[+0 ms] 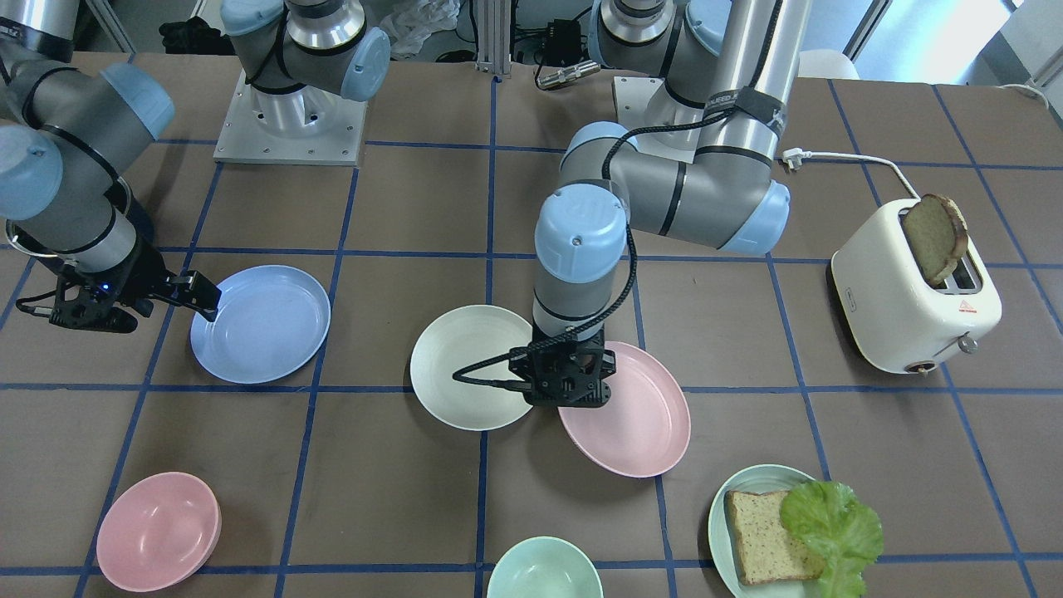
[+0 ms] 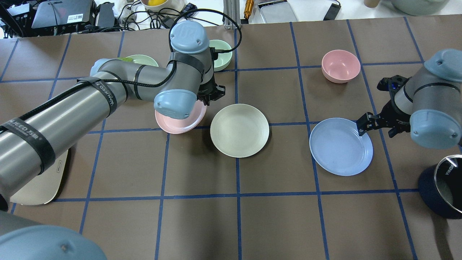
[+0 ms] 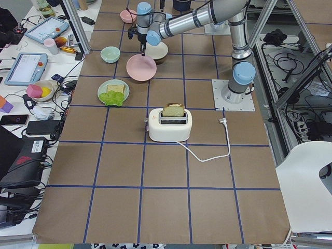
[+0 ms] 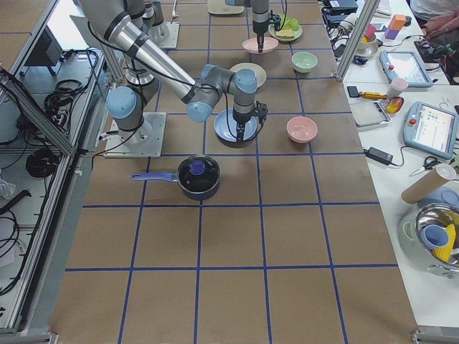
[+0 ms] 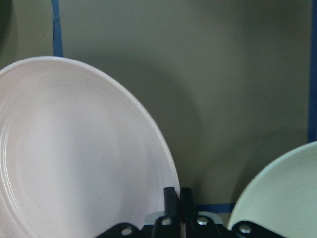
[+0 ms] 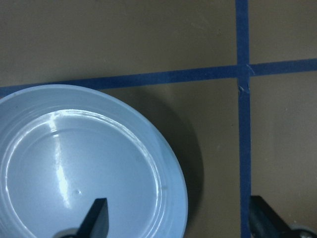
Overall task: Stack three plates with pink and blue
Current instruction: 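Carry pink plate onto cream plate while right gripper grasps blue plate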
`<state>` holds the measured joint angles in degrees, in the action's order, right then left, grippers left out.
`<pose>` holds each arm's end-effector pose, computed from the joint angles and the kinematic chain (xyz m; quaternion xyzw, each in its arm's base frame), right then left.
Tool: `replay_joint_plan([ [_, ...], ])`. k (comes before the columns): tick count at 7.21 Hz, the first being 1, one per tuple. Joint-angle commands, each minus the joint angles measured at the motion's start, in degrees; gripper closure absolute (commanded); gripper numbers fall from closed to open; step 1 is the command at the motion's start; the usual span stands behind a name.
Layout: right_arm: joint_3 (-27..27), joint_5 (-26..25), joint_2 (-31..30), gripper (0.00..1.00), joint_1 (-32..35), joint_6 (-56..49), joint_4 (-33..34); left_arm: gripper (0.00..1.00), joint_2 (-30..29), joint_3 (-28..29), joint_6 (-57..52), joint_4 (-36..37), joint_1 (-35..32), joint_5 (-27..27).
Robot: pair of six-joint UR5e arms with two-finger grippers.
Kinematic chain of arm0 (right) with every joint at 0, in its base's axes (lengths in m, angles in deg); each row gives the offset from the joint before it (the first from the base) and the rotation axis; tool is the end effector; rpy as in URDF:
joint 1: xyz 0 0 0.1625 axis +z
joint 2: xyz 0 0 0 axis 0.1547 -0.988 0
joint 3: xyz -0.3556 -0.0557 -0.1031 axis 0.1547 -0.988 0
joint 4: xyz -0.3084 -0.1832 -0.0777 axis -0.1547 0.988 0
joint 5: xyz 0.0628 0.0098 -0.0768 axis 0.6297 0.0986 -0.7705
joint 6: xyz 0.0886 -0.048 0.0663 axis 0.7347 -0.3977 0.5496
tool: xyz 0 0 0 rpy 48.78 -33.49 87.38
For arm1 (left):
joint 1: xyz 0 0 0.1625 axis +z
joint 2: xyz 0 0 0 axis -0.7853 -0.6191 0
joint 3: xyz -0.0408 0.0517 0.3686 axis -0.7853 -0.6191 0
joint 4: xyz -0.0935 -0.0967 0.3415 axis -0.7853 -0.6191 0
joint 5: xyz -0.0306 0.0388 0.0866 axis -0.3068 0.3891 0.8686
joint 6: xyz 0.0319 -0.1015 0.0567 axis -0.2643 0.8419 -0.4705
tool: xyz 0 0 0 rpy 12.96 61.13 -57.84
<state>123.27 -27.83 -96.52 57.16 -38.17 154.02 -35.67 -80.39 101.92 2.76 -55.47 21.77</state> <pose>-0.0430 -0.4390 0.1881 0.0386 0.9988 0.0104 0.0286 -0.2899 -0.5098 0.2257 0.0175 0.9978 -0.0620 0.0137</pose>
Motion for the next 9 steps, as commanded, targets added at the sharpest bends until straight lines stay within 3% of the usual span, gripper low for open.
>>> replay_joint_plan([
  [1, 2.3, 2.6, 3.8, 0.00, -1.3, -2.4, 4.6, 1.00, -1.2, 3.3, 9.8, -0.5, -7.0, -0.2],
  [2, 3.7, 2.6, 3.9, 0.07, -1.4, -3.9, 5.5, 1.00, -1.4, 3.8, 11.4, -0.8, -9.7, -0.1],
  [3, 4.0, 3.3, 3.6, 0.55, -1.4, -4.1, 5.4, 1.00, -2.2, 3.8, 15.2, -0.9, -11.7, -0.3],
  [5, 4.6, 3.5, 3.9, 0.95, -1.5, -4.9, 4.6, 1.00, -4.7, 6.3, 15.8, -0.8, -13.9, -0.6],
  [7, 4.6, 3.3, 3.9, 1.00, -2.3, -4.6, 4.6, 1.00, -5.2, 7.1, 15.7, -0.9, -14.3, -0.3],
  [8, 4.6, 3.4, 3.5, 1.00, -2.3, -4.3, 4.5, 0.87, -5.7, 6.7, 15.5, -1.0, -14.3, -0.2],
  [9, 4.2, 3.3, 3.5, 1.00, -2.3, -4.1, 4.6, 0.01, -6.0, 6.2, 14.9, -0.7, -14.3, -0.3],
])
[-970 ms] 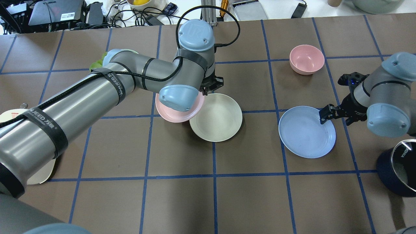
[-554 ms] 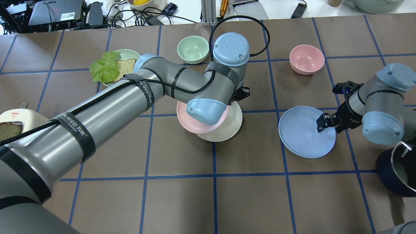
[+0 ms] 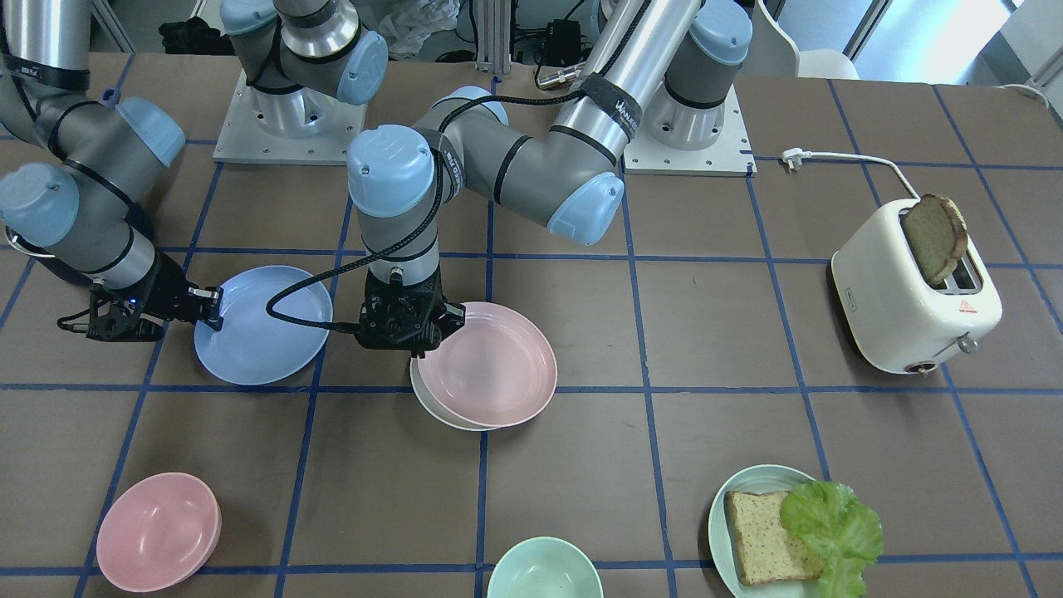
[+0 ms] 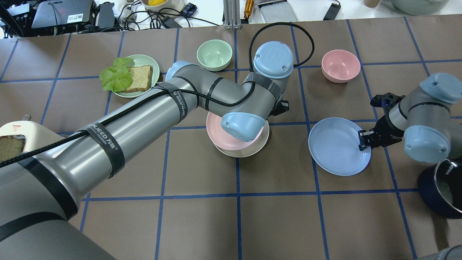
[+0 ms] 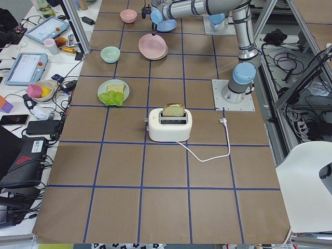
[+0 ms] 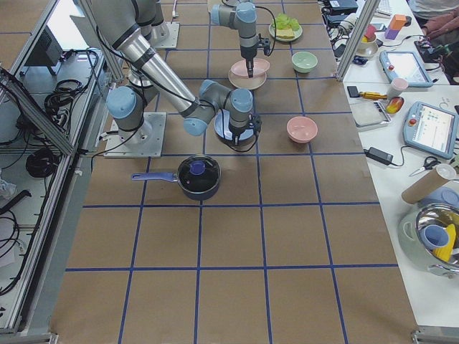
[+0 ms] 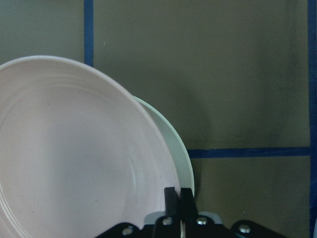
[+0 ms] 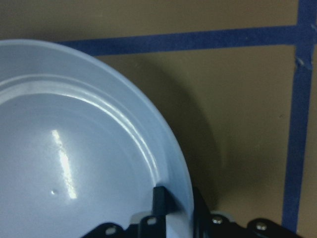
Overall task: Stack three plates with pink and blue
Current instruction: 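Release the pink plate and raise the left gripper away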
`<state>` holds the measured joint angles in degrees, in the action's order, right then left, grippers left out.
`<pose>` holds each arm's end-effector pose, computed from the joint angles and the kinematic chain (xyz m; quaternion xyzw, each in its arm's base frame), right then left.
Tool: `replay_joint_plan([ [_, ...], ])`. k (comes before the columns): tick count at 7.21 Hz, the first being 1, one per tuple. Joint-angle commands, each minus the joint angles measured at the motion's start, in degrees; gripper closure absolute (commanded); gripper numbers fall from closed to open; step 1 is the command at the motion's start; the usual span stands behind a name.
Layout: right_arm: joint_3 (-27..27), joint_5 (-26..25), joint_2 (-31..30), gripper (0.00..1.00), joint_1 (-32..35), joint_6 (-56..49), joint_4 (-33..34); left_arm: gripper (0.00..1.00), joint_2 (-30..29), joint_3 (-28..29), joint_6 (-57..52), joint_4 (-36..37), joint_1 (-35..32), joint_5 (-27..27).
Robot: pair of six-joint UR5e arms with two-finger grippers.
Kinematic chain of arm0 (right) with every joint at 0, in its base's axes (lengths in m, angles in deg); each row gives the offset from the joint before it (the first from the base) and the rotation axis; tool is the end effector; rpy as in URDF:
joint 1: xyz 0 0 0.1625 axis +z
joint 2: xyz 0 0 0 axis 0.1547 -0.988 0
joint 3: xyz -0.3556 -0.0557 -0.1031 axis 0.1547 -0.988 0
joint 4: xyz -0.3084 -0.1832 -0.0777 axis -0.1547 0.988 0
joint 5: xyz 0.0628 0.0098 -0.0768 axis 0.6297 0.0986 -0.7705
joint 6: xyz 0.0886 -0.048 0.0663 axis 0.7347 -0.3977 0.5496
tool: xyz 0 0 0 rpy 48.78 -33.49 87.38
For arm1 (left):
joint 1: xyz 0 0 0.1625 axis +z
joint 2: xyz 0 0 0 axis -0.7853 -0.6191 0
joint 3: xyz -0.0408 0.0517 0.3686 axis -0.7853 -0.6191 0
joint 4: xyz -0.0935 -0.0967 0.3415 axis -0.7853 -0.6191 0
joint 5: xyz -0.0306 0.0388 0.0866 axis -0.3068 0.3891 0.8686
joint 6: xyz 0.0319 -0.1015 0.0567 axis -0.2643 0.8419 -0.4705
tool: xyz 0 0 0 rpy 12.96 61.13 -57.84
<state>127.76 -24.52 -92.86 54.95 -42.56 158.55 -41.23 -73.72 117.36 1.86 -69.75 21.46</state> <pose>-0.0456 -0.4237 0.1432 0.0218 0.9971 0.0251 0.0686 -0.4258 -0.4525 0.2146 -0.0075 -0.9979 0.0636 0.0059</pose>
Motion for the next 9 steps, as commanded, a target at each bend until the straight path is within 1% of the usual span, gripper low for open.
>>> replay_joint_plan([
  [1, -0.4, 0.0, -1.2, 1.00, -0.1, 0.8, -0.1, 0.00, -0.5, -0.2, -0.7, 0.6, 0.3, -0.2],
  [2, -1.1, -0.1, -2.6, 1.00, 0.0, 1.1, -0.7, 0.00, 0.3, 0.4, -0.7, 0.6, 1.0, -0.4],
  [3, -3.8, -0.1, -2.9, 1.00, 0.0, 1.1, -5.3, 0.00, 1.5, 0.6, -1.3, 0.3, 2.8, -0.7],
  [4, -6.5, -0.4, -2.8, 1.00, 0.1, 1.2, -7.9, 0.00, 3.5, 0.8, -8.3, 0.1, 6.0, -2.2],
  [5, -6.9, -0.6, -3.1, 1.00, 0.1, 1.2, -8.2, 0.00, 4.8, 0.7, -12.1, 0.0, 10.7, -4.4],
  [6, -7.4, -0.5, -3.6, 1.00, 0.4, 2.2, -8.2, 0.00, 6.3, 0.8, -12.5, -1.7, 14.5, -8.1],
  [8, -9.5, 0.0, -4.7, 1.00, 2.0, 6.4, -9.3, 0.00, 11.5, 1.1, -17.2, -10.7, 18.7, -8.7],
  [9, -11.2, -0.4, -5.0, 1.00, 5.4, 9.9, -10.3, 0.00, 15.1, 1.2, -18.0, -16.5, 20.3, -8.9],
])
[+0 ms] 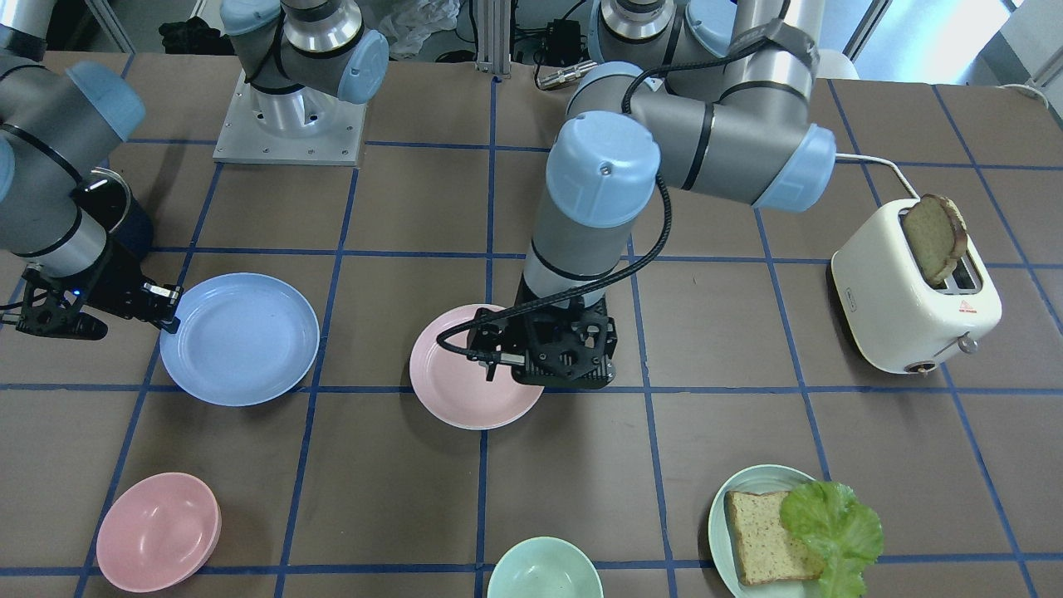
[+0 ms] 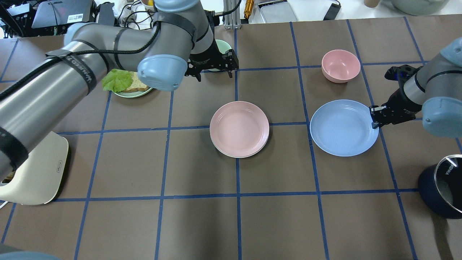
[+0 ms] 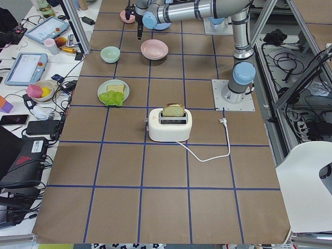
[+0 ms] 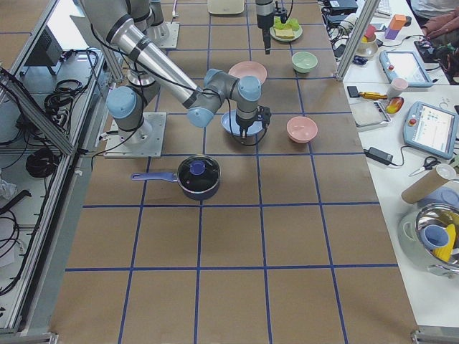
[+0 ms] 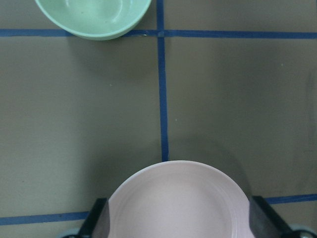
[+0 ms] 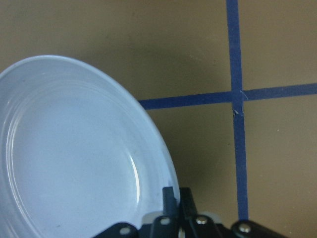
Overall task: Stack three plates with pink and blue
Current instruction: 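Carry the blue plate with the right gripper onto the pink plate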
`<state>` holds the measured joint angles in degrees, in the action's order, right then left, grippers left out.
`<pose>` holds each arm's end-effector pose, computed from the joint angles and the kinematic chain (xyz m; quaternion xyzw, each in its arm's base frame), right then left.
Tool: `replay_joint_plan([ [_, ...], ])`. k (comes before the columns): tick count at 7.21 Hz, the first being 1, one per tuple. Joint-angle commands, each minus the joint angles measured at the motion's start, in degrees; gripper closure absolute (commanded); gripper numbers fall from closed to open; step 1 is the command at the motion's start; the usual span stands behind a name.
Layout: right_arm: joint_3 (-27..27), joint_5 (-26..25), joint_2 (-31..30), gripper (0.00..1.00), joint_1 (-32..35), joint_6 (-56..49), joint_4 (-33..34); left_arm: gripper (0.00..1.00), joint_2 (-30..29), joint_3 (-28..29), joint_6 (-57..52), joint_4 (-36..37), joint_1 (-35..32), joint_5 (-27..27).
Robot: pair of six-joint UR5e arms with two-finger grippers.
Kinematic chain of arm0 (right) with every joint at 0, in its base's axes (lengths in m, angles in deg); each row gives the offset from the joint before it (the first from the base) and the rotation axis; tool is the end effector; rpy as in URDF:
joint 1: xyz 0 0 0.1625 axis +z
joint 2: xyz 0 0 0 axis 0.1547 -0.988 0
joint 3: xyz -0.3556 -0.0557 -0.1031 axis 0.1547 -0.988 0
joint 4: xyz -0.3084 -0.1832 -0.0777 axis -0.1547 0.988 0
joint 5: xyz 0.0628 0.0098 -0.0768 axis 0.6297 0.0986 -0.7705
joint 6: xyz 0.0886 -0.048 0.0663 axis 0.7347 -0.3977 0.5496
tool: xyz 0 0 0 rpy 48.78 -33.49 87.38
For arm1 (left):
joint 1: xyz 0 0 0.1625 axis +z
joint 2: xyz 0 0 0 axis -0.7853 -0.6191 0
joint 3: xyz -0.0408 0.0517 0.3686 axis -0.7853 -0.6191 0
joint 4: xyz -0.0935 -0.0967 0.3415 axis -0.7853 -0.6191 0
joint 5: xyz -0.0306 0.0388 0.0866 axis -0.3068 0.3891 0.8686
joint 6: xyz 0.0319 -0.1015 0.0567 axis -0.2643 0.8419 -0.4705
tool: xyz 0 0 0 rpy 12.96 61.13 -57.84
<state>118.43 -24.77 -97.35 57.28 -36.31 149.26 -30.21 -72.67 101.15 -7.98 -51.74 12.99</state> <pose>-0.0431 -0.4572 0.2179 0.0539 0.9972 -0.0060 0.0506 -0.2744 -0.5248 0.3172 0.0030 -0.9960 0.0637 0.0631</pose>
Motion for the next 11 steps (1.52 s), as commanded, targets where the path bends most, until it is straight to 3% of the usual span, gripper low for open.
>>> replay_joint_plan([
  [1, -4.2, -0.3, -0.7, 1.00, 6.5, 9.6, -2.8, 0.00, 8.4, 0.1, -1.9, -14.5, 2.9, -0.3],
  [3, -7.2, 0.7, -0.9, 1.00, 13.2, 19.6, -5.0, 0.00, 14.9, -0.7, -1.9, -24.8, 3.1, -0.2],
  [5, -6.9, 4.2, -0.8, 1.00, 20.7, 32.7, -2.2, 0.00, 16.6, -1.5, -4.3, -25.1, 7.0, 0.2],
  [6, -6.2, 3.1, -0.7, 1.00, 23.5, 34.4, -0.7, 0.00, 16.9, -1.8, -16.0, -25.4, 8.3, 0.4],
  [9, -6.1, 3.3, 2.9, 1.00, 32.1, 45.3, 6.7, 0.00, 17.3, -2.1, -13.2, -24.4, 8.4, 1.9],
  [11, -5.5, 3.3, 3.7, 1.00, 34.3, 48.9, 6.7, 0.00, 17.4, -2.7, -13.1, -24.4, 8.7, 1.9],
])
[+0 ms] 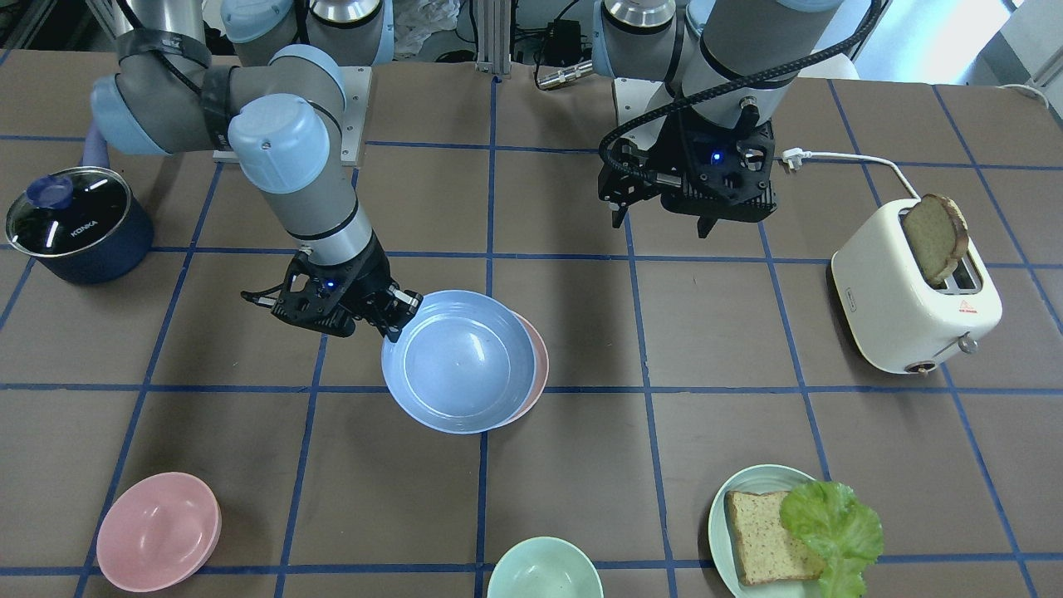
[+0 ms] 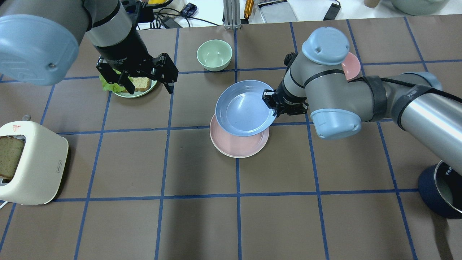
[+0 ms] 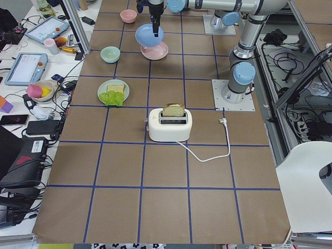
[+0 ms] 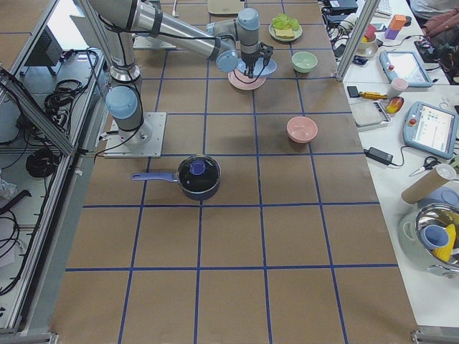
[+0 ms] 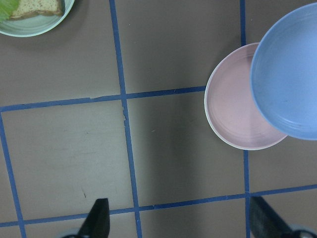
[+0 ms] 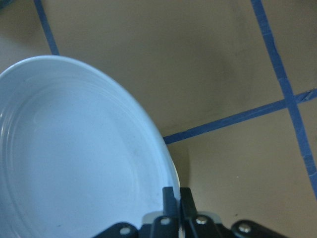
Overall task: Stack three plates with pink and blue
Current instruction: 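Carry the blue plate with the right gripper onto the pink plate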
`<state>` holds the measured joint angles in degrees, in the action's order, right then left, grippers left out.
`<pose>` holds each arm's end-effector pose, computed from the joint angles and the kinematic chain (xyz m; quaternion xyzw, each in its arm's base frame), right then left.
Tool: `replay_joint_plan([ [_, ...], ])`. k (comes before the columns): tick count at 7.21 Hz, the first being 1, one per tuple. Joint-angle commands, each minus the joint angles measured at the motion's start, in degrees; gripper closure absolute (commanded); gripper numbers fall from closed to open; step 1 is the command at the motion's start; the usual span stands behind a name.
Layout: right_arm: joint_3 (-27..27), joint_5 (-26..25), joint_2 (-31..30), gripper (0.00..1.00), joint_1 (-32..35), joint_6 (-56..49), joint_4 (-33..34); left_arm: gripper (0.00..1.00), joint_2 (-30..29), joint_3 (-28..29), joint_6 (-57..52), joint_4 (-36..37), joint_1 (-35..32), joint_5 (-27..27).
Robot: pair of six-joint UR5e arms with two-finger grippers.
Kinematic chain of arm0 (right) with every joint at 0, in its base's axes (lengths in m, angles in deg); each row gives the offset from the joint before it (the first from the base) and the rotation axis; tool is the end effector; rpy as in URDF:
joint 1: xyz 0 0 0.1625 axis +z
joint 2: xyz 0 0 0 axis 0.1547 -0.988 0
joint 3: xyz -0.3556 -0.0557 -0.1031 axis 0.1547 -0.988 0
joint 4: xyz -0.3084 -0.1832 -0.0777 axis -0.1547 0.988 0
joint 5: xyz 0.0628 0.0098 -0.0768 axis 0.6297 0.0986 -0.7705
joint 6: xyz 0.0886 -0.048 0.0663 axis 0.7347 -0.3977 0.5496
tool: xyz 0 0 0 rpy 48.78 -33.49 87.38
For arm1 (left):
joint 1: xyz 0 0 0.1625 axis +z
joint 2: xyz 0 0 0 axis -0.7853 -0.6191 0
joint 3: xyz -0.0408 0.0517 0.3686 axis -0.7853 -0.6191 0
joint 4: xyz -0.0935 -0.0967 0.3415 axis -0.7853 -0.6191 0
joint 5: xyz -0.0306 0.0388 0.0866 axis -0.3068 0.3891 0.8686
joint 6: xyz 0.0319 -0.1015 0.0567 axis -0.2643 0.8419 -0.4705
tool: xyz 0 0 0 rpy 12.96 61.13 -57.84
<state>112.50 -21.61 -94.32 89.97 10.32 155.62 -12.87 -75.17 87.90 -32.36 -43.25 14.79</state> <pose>0.2245 -0.4537 0.2470 0.1680 0.9804 -0.0397 0.0947 -0.1800 -0.4440 0.4086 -0.0348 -0.9989 -0.0077 0.0301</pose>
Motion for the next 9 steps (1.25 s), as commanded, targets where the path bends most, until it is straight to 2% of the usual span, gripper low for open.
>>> replay_joint_plan([
  [1, 1.5, 0.0, 1.9, 1.00, 2.1, 2.1, 3.4, 0.00, 0.2, -0.1, 0.1, 0.1, 0.3, 0.1],
  [4, 3.3, -0.1, 2.6, 1.00, 1.9, 1.9, 6.2, 0.00, 0.3, -0.1, 0.1, 0.1, 0.3, 0.1],
  [5, 3.4, -0.2, 2.7, 0.89, 1.9, 1.8, 6.0, 0.00, 0.3, -0.1, 0.1, 0.0, 0.3, 0.1],
  [7, 3.3, -0.1, 2.7, 0.21, 1.1, 1.8, 6.2, 0.00, 0.3, 0.3, 0.0, -0.3, 0.9, 0.5],
  [8, 3.2, -2.0, 2.4, 0.16, 0.3, -3.6, 6.2, 0.00, 0.3, 0.2, -0.1, -0.3, 1.3, 2.3],
  [9, 2.7, -4.3, 1.9, 0.02, -1.7, -10.7, 6.2, 0.00, 0.3, 0.3, -0.1, -0.3, 1.5, 2.5],
])
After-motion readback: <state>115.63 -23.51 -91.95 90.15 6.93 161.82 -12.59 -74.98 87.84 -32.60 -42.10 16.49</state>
